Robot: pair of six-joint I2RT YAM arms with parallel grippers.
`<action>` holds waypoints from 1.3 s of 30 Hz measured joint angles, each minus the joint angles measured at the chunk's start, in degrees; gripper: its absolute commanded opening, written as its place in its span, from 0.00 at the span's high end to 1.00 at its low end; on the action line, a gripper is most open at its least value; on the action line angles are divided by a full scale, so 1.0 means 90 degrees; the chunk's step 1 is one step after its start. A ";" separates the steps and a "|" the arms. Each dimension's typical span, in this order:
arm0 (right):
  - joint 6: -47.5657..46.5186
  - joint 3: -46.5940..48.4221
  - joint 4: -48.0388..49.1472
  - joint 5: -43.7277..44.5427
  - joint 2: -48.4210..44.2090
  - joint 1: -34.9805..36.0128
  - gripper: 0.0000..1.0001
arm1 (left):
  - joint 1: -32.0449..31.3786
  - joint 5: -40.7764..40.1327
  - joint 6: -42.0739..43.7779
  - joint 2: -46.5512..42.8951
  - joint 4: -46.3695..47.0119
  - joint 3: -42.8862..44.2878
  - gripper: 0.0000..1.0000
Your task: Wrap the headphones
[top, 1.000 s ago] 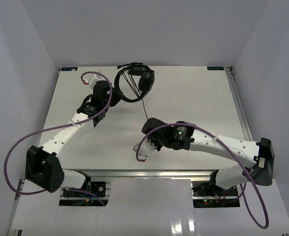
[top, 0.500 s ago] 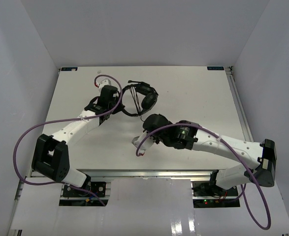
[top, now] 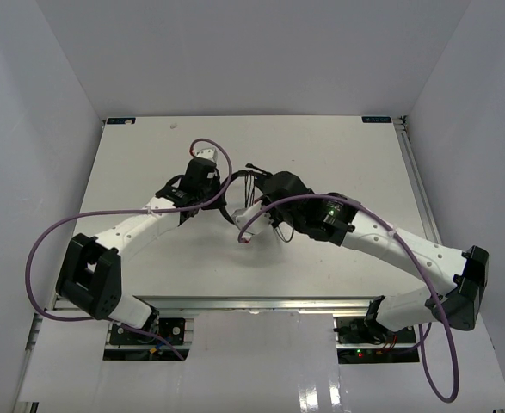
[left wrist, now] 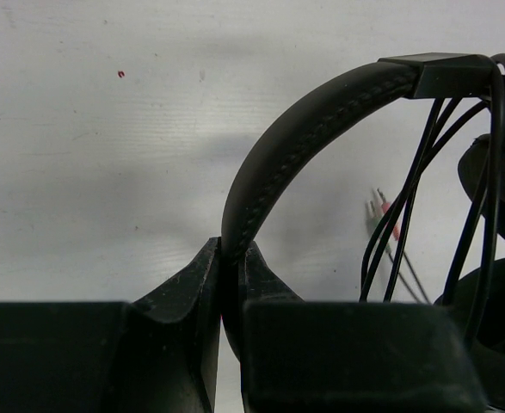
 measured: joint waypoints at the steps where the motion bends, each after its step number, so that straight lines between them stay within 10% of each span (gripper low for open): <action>1: 0.0044 0.0019 0.0005 -0.0074 0.0000 -0.0056 0.90 | -0.0027 0.0048 0.0085 -0.0001 -0.0021 -0.0013 1.00; 39: 0.2149 0.1246 -0.0201 -0.4194 0.0775 -0.2225 0.85 | -0.0466 0.2021 0.1346 -0.0941 0.0049 -0.0436 1.00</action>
